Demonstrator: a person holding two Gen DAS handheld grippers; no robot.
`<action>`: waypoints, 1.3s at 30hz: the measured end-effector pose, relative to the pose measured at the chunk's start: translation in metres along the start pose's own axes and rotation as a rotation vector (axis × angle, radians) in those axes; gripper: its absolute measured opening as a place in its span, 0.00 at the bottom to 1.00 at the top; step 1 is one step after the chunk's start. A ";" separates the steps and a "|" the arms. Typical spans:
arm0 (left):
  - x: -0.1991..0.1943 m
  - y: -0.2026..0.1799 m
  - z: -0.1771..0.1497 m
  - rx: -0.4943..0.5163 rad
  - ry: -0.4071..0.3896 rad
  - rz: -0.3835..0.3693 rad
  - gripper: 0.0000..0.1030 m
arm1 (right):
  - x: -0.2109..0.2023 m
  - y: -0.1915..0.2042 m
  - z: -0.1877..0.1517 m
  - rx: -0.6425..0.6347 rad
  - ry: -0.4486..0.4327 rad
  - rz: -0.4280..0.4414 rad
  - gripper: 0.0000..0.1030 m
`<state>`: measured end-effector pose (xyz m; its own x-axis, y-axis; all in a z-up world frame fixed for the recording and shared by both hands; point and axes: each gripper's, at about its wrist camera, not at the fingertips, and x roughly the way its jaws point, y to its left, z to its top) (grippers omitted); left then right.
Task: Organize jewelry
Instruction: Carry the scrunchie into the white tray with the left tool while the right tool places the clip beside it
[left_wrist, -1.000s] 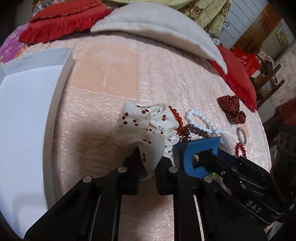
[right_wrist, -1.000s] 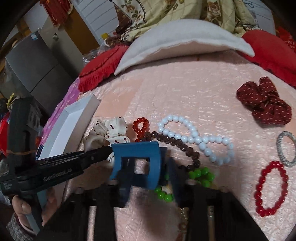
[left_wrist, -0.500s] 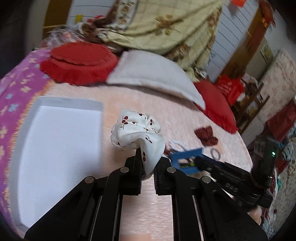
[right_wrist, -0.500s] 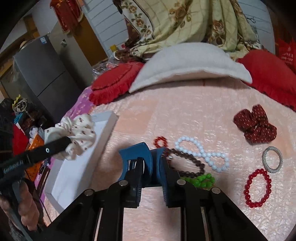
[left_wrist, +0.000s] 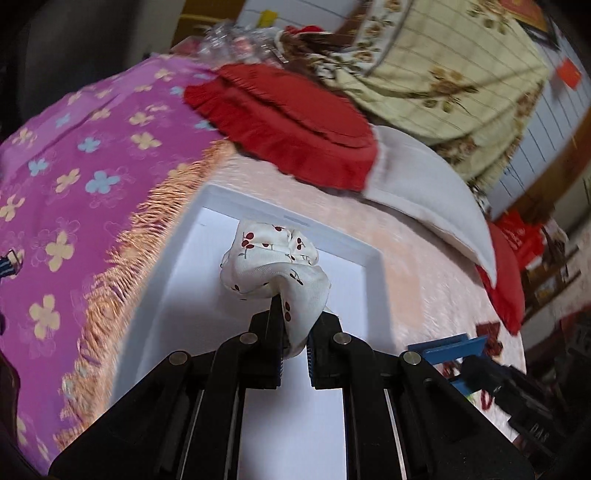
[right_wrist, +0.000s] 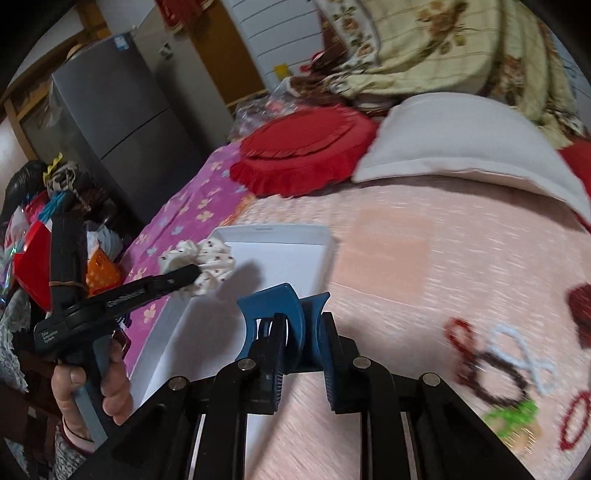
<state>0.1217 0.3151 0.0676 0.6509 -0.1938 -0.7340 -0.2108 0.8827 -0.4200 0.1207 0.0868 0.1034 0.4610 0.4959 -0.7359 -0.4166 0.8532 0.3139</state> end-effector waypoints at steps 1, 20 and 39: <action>0.004 0.005 0.004 -0.011 0.002 0.003 0.08 | 0.012 0.006 0.005 0.004 0.012 0.010 0.17; 0.039 0.055 0.015 -0.108 0.031 -0.002 0.11 | 0.126 -0.005 0.054 0.193 0.102 0.073 0.17; -0.009 0.046 0.019 -0.145 -0.101 -0.014 0.45 | 0.051 0.008 0.031 0.056 0.035 -0.064 0.45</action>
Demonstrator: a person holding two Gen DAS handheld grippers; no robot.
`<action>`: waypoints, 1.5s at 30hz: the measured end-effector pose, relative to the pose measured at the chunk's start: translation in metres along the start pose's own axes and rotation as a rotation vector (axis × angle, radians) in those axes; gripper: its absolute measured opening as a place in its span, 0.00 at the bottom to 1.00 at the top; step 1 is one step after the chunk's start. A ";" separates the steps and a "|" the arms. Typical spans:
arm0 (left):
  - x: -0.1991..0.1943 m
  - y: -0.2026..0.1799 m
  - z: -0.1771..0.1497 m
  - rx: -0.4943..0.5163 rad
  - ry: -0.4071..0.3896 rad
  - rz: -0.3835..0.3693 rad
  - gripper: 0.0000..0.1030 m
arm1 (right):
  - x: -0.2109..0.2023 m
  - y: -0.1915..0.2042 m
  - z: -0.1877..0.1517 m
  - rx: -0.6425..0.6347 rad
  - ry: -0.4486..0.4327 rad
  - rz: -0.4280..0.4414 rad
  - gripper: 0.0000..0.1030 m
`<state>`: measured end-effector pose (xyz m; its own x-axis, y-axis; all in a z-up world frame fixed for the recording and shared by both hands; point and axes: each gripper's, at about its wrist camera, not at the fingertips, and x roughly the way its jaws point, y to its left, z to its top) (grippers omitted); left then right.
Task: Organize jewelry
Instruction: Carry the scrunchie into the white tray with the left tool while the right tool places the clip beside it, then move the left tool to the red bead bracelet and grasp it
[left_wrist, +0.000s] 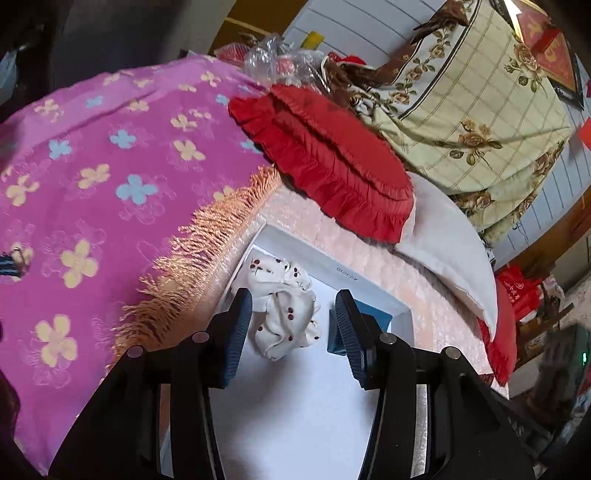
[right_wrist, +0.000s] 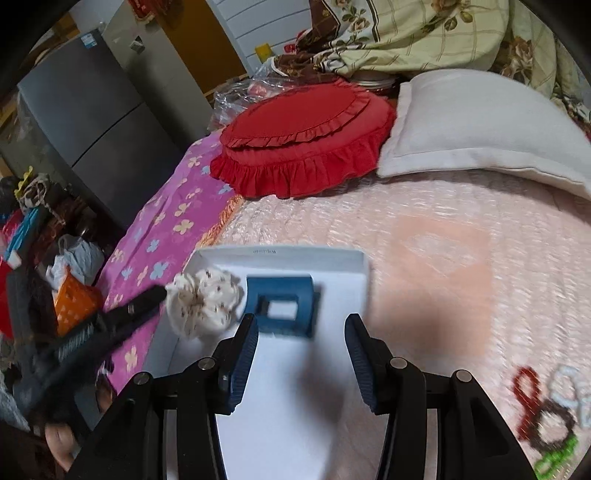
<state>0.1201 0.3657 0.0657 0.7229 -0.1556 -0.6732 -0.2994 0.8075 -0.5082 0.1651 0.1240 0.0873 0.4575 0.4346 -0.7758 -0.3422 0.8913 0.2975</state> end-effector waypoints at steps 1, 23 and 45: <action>-0.006 -0.003 -0.001 0.007 -0.011 0.005 0.45 | -0.010 -0.003 -0.007 -0.008 -0.002 -0.009 0.45; -0.067 -0.138 -0.161 0.403 0.093 -0.105 0.45 | -0.215 -0.215 -0.214 0.201 -0.102 -0.309 0.45; 0.102 -0.282 -0.220 0.588 0.299 0.143 0.24 | -0.215 -0.248 -0.253 0.240 -0.210 -0.161 0.45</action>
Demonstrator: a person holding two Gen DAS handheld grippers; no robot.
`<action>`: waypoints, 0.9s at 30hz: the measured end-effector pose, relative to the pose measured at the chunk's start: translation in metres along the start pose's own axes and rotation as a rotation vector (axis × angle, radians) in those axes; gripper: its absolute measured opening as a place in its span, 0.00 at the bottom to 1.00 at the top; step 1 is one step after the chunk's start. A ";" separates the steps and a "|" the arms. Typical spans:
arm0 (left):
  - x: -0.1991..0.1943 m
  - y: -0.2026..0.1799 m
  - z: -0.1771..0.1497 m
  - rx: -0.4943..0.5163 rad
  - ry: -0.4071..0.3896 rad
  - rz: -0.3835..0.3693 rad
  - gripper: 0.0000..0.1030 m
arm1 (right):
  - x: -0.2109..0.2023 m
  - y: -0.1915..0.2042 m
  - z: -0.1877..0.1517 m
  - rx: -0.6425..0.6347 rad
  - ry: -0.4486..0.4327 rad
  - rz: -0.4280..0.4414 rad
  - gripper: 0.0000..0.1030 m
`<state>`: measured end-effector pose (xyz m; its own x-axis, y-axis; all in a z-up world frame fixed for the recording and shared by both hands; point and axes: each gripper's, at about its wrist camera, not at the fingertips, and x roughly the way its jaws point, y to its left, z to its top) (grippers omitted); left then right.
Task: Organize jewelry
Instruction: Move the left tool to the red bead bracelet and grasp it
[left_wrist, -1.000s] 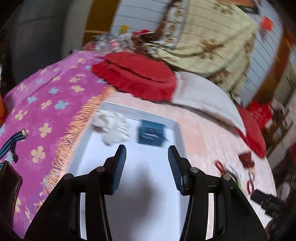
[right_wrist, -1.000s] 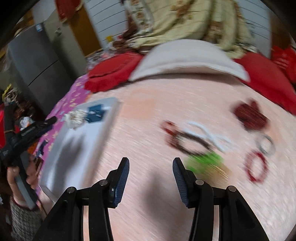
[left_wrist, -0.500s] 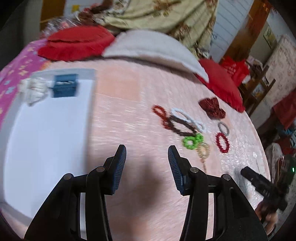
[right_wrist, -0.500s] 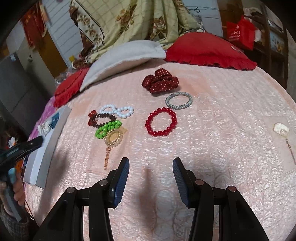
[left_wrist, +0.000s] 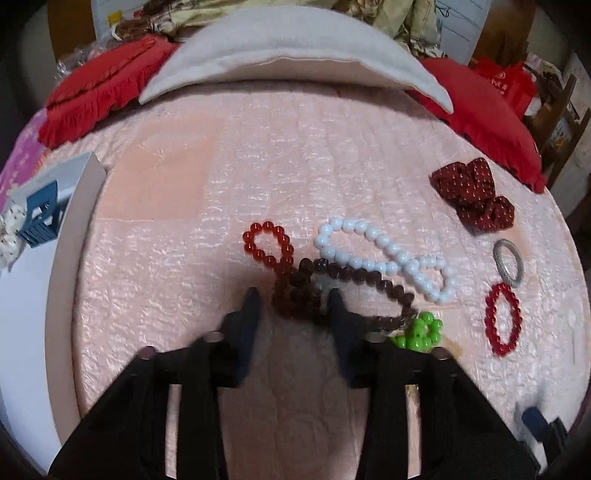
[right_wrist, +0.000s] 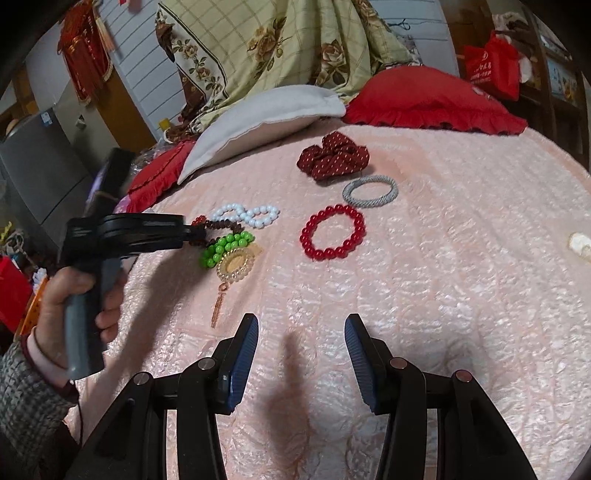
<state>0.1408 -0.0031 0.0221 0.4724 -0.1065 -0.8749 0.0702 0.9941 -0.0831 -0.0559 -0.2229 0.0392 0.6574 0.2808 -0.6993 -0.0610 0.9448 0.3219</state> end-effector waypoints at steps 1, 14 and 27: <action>0.002 -0.001 -0.001 0.006 0.016 0.032 0.15 | 0.001 -0.001 -0.001 0.005 0.003 0.003 0.45; -0.059 0.056 -0.101 0.035 0.048 -0.031 0.15 | 0.000 -0.012 -0.014 0.039 0.003 0.002 0.45; -0.063 0.071 -0.071 -0.062 -0.002 -0.163 0.16 | 0.003 -0.003 -0.015 -0.019 0.001 -0.036 0.46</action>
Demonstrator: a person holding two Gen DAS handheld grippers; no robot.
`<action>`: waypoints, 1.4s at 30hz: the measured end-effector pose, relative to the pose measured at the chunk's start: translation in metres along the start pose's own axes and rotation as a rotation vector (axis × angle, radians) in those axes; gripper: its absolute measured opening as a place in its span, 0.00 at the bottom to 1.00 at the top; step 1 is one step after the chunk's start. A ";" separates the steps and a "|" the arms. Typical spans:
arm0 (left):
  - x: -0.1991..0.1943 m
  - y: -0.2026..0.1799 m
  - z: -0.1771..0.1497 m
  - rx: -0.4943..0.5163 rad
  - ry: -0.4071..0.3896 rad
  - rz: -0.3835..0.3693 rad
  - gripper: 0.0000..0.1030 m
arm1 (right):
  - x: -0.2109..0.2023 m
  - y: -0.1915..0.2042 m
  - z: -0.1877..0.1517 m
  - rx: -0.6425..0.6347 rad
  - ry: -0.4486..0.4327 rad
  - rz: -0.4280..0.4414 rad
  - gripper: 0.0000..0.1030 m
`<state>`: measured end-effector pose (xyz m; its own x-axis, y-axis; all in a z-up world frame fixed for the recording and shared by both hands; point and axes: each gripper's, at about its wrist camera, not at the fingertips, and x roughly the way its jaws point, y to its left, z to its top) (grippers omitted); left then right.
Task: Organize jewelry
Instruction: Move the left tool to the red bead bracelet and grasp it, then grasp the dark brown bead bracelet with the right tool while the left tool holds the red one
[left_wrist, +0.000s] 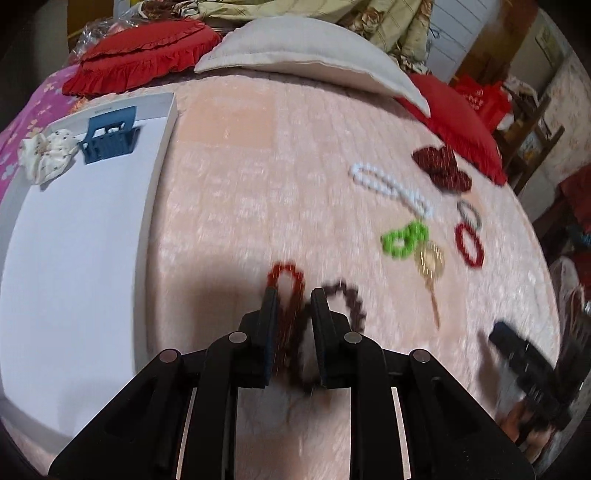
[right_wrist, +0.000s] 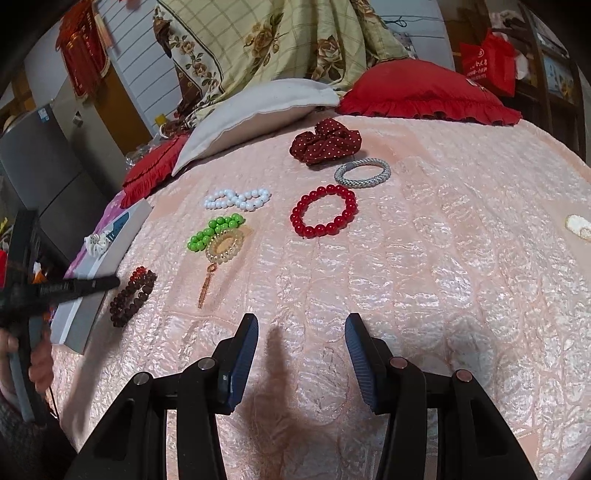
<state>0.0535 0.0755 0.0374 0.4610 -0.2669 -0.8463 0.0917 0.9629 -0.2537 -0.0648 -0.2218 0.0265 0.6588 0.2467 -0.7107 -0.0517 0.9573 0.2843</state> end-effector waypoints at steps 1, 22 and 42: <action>0.005 0.000 0.004 0.003 0.014 0.007 0.16 | 0.000 0.000 0.000 -0.002 0.000 0.000 0.46; 0.004 0.025 0.020 -0.017 -0.015 -0.111 0.06 | 0.002 0.044 0.008 -0.133 0.055 0.000 0.46; -0.074 0.062 0.030 0.035 -0.181 -0.151 0.06 | 0.106 0.199 0.034 -0.358 0.168 0.001 0.08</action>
<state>0.0515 0.1558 0.0987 0.5899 -0.3995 -0.7017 0.2006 0.9143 -0.3520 0.0203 -0.0105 0.0290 0.5280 0.2406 -0.8144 -0.3308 0.9415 0.0637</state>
